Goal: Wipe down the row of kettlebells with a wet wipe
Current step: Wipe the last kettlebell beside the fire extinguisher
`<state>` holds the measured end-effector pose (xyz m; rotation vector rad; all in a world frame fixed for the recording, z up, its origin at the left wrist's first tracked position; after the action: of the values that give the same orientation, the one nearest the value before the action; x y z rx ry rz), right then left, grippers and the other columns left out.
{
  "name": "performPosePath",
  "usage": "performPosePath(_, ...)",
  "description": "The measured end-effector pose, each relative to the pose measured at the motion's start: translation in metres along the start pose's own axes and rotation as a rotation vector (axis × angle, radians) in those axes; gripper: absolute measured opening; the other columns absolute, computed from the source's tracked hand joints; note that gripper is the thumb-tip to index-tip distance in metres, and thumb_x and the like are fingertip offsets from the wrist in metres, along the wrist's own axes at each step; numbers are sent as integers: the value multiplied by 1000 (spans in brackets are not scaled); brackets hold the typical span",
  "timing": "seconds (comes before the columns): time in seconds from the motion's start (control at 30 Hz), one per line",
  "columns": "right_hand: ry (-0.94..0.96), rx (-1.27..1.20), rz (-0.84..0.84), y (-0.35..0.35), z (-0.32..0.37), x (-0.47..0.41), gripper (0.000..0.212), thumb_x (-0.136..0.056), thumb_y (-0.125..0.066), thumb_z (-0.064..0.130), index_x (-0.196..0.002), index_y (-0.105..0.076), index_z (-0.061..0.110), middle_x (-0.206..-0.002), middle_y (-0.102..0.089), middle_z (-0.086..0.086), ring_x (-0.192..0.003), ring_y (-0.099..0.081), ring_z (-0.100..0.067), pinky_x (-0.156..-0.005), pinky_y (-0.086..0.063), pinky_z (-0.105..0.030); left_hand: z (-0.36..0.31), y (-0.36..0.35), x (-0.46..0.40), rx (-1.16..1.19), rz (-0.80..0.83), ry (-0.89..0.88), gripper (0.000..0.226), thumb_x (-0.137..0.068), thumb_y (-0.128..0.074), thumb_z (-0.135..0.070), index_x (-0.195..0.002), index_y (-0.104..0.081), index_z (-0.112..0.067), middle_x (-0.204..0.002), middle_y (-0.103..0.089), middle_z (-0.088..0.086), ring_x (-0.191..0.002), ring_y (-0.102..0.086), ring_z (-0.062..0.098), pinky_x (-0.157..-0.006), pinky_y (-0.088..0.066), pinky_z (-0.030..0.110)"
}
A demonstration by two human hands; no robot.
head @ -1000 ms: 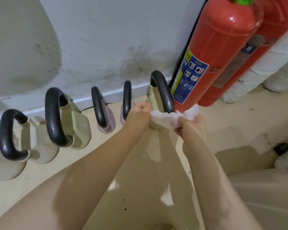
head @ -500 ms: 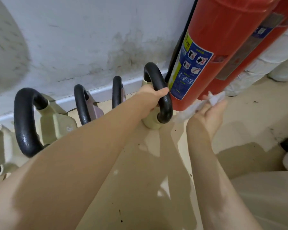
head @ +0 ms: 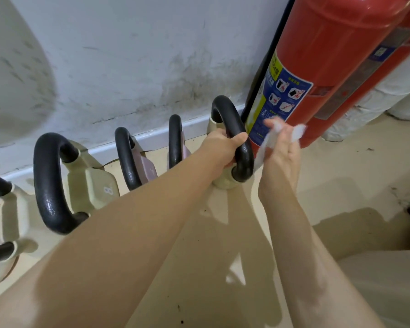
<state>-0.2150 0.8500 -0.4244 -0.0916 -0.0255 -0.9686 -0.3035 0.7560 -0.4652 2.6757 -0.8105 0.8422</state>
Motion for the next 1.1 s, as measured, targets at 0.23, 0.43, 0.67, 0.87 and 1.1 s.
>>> performPosePath(0.23, -116, -127, 84, -4, -24, 12, 42, -103, -22, 26, -143, -29, 19, -151, -34, 1, -133, -38, -6, -106, -35, -19, 5, 7, 6, 4, 15, 22, 18, -93, -52, -26, -106, -59, -16, -87, -62, 2, -79, -57, 17, -81, -50, 32)
performPosePath(0.43, 1, 613, 121, -13, -33, 9, 46, -92, -53, 19, -135, -42, 9, -136, -49, -9, -127, -43, -21, -105, -33, -30, -35, 117, 15, -815, -590, -292, 46, -94, -46, -28, -137, -37, -14, -138, -44, 10, -125, -40, 28, -99, -38, 39)
performPosePath(0.67, -56, 689, 149, -26, -41, 9, 48, -89, -57, 24, -131, -36, 14, -114, -54, -11, -103, -52, -29, -80, -43, -35, 49, 110, -8, 5, -399, 139, 34, -94, -40, -39, -93, -53, -8, -63, -55, 2, -54, -54, 16, -57, -47, 28)
performPosePath(0.87, -70, 721, 199, -26, -38, 4, 37, -86, -58, 19, -118, -41, 9, -98, -52, 0, -84, -54, -24, -72, -46, -34, 62, 108, -3, 200, -518, 132, 35, -95, -37, -41, -103, -52, -10, -64, -48, 0, -51, -46, 14, -48, -35, 26)
performPosePath(1.1, -80, 731, 192, -24, -43, 2, 31, -86, -58, 18, -109, -44, 3, -94, -52, -4, -82, -53, -24, -67, -42, -32, 57, 106, -6, 144, -475, 165, 43, -96, -32, -41, -122, -46, -9, -75, -53, 4, -59, -52, 16, -57, -41, 28)
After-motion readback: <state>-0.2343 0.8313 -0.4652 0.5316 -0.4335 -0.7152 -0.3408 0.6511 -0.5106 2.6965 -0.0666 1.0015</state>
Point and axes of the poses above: each hand's wrist, its own x-axis away from the middle knuckle, its own y-axis out of the back of the hand, z = x × y, the point moved 10 cm from there along -x, towards the middle knuckle
